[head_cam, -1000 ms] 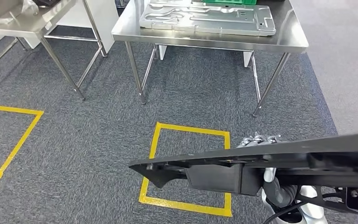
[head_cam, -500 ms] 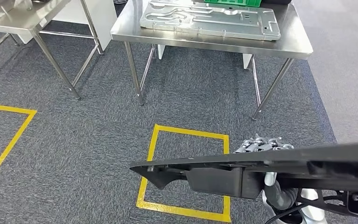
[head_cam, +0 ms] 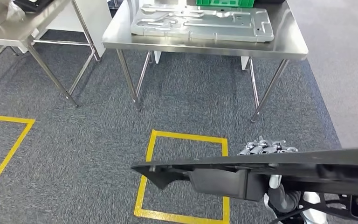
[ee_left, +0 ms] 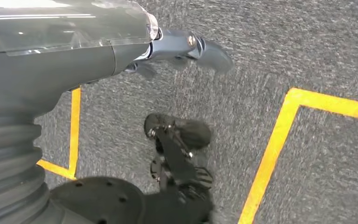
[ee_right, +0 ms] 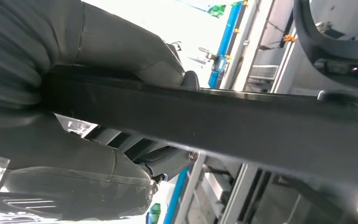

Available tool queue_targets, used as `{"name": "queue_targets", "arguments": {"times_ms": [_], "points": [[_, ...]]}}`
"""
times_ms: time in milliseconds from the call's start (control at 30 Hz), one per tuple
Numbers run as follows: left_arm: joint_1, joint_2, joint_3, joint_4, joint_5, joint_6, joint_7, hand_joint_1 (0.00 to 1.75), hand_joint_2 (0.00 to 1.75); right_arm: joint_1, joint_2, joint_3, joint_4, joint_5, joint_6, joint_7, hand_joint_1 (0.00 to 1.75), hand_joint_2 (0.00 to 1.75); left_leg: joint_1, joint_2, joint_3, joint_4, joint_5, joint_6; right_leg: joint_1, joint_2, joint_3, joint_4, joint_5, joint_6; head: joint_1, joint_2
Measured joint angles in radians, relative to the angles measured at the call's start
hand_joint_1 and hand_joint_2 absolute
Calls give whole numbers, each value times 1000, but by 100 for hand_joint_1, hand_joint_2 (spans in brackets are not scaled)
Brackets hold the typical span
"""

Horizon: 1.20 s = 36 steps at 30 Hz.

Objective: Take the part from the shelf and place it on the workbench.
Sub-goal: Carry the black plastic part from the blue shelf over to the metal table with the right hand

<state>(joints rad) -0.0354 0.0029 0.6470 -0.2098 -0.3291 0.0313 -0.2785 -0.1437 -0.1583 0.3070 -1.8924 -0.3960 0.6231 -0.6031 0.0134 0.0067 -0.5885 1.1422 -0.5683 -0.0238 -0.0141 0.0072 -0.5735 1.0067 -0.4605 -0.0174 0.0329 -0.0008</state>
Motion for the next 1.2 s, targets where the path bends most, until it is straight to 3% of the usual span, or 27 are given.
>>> {"name": "queue_targets", "arguments": {"times_ms": [67,100,133,200,267,367,433,500,567,600,633,700,767,800,933,1000,1067,1100,1133,1167,1200], "points": [[2,0,0,0,-5,0,0,0,175,6,0,-3,0,-1,6,-3,169,175,0,0,-83,134,-44,-2,5,5,10,0,-10,-7,-1,0],[4,0,0,0,-7,0,0,0,175,10,0,-4,0,-2,8,-5,169,175,0,0,-108,163,-39,-2,7,10,15,0,-15,-8,-1,0],[5,0,0,0,-9,0,0,0,175,12,0,-5,0,-3,10,-8,169,175,0,-1,-114,151,-13,0,8,16,23,0,-20,-8,-1,0],[6,0,1,0,-10,0,0,0,175,14,1,-9,0,-5,11,-13,169,175,-1,-13,-75,28,79,9,10,28,42,0,-33,-5,-1,0],[6,1,2,0,-12,0,0,0,175,14,1,-12,0,-6,13,-15,169,175,-3,-36,-28,-86,130,20,12,39,52,2,-46,2,0,0],[3,1,4,0,-15,-1,0,0,175,12,2,-16,0,-8,21,-15,169,175,-7,-40,-10,-119,124,33,9,55,53,-2,-55,19,0,0],[1,1,5,0,-16,-2,-1,0,175,10,2,-20,-2,-8,24,-16,169,175,-3,-30,2,-132,122,43,9,44,51,15,-66,29,1,0],[0,0,6,0,-17,-3,-2,0,175,7,2,-25,-4,-7,22,-17,169,175,1,-20,18,-142,116,52,7,17,5,106,-106,38,3,0],[1,0,7,0,-21,-4,-6,0,175,10,3,-31,-5,0,21,-17,169,175,1,-13,30,-143,104,55,3,3,-79,238,-148,45,4,0],[1,0,7,0,-24,-5,-8,0,175,13,3,-33,-6,4,21,-17,169,175,2,-11,38,-143,98,54,0,1,-111,276,-147,48,4,0],[1,0,7,0,-26,-6,-9,0,175,17,3,-35,-7,8,20,-17,169,175,2,-10,47,-143,91,53,-3,-1,-124,276,-124,49,4,0],[1,0,7,0,-30,-8,-11,0,175,21,3,-39,-12,12,19,-17,169,175,3,-9,70,-142,74,47,-7,-6,-93,168,-32,50,5,0],[0,0,8,0,-33,-9,-12,0,175,23,4,-42,-19,13,17,-19,169,175,1,-9,87,-143,58,36,-4,-12,-43,51,21,46,5,0],[-1,0,8,0,-35,-9,-13,0,175,24,4,-43,-22,13,17,-21,169,175,-1,-8,91,-144,52,30,-1,-12,-31,23,25,43,4,0],[-4,2,8,-1,-38,-8,-14,0,175,30,8,-45,-30,16,16,-29,169,175,0,-2,108,-143,30,6,-1,-2,-12,7,7,17,3,0],[-4,2,8,-1,-39,-8,-14,0,175,31,14,-46,-35,17,16,-31,169,175,3,-2,72,-55,-13,0,-2,-2,5,1,0,4,2,0],[-4,2,8,-1,-40,-7,-14,0,175,34,18,-46,-37,20,16,-31,169,175,3,-2,-19,98,-67,-2,3,-2,15,1,-11,-5,1,0],[-2,2,9,-1,-40,-6,-14,0,175,36,19,-46,-37,21,17,-31,169,175,3,-3,-60,153,-76,-2,6,0,20,1,-17,-7,1,0],[0,2,10,-1,-40,-6,-14,0,175,38,20,-46,-37,22,18,-31,169,175,2,-3,-84,169,-61,0,9,2,28,1,-24,-8,1,0],[1,2,10,-1,-40,-6,-14,0,175,38,20,-46,-37,22,19,-31,169,175,1,-3,-88,144,-23,5,11,4,38,1,-31,-8,1,0],[2,2,11,-1,-40,-6,-14,0,175,38,21,-46,-37,22,21,-31,169,175,-2,-3,-73,81,29,12,13,6,50,1,-39,-7,1,0]]}}
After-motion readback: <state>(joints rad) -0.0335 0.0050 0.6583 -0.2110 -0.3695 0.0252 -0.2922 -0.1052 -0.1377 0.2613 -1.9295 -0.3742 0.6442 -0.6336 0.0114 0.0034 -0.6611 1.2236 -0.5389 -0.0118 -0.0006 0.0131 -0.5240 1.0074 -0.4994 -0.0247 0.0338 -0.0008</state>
